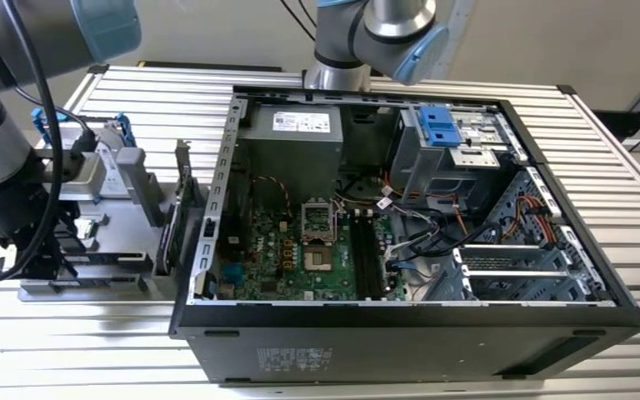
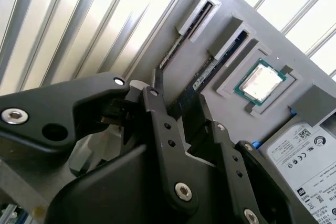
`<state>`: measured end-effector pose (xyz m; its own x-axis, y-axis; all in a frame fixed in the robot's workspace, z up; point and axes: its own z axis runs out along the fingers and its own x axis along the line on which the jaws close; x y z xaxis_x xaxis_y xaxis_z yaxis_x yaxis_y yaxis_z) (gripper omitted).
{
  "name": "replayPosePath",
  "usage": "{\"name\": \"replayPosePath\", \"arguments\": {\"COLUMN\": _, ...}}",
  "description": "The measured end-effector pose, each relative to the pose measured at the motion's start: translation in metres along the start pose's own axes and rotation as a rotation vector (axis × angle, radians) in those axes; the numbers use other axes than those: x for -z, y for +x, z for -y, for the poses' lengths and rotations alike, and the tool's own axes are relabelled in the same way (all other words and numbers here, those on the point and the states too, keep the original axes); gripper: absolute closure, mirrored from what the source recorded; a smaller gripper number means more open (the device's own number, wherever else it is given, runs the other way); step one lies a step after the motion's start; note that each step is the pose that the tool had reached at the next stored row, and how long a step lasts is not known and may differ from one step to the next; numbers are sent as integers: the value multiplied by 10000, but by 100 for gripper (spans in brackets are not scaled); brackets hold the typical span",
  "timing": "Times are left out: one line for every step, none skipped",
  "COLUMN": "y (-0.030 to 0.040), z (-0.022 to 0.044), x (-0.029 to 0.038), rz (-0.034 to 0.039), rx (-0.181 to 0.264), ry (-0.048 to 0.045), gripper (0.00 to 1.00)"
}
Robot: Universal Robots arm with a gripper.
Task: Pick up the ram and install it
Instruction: 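Pick up the ram and move it above insertion slot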
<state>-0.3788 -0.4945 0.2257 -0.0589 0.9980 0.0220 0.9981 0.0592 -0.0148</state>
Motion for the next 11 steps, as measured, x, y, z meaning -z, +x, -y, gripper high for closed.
{"name": "replayPosePath", "arguments": {"y": -7, "z": 0, "x": -8, "rz": -1, "rx": -1, "ry": 5, "gripper": 0}}
{"name": "replayPosePath", "arguments": {"y": -14, "z": 1, "x": -18, "rz": -2, "rx": 0, "ry": 10, "gripper": 0}}
{"name": "replayPosePath", "arguments": {"y": -21, "z": 1, "x": -26, "rz": -2, "rx": 0, "ry": 16, "gripper": 0}}
{"name": "replayPosePath", "arguments": {"y": -29, "z": 1, "x": -33, "rz": -1, "rx": 0, "ry": 21, "gripper": 0}}
{"name": "replayPosePath", "arguments": {"y": -38, "z": 1, "x": -41, "rz": -1, "rx": 0, "ry": 23, "gripper": 0}}
{"name": "replayPosePath", "arguments": {"y": -48, "z": 2, "x": -50, "rz": -1, "rx": 0, "ry": 25, "gripper": 0}}
{"name": "replayPosePath", "arguments": {"y": -57, "z": 2, "x": -59, "rz": -2, "rx": 0, "ry": 27, "gripper": 0}}
{"name": "replayPosePath", "arguments": {"y": -63, "z": 2, "x": -69, "rz": -2, "rx": -1, "ry": 28, "gripper": 0}}
{"name": "replayPosePath", "arguments": {"y": -67, "z": 3, "x": -81, "rz": -3, "rx": -1, "ry": 28, "gripper": 0}}
{"name": "replayPosePath", "arguments": {"y": -70, "z": 3, "x": -92, "rz": -3, "rx": -1, "ry": 29, "gripper": 0}}
{"name": "replayPosePath", "arguments": {"y": -71, "z": 3, "x": -104, "rz": -4, "rx": -1, "ry": 28, "gripper": 0}}
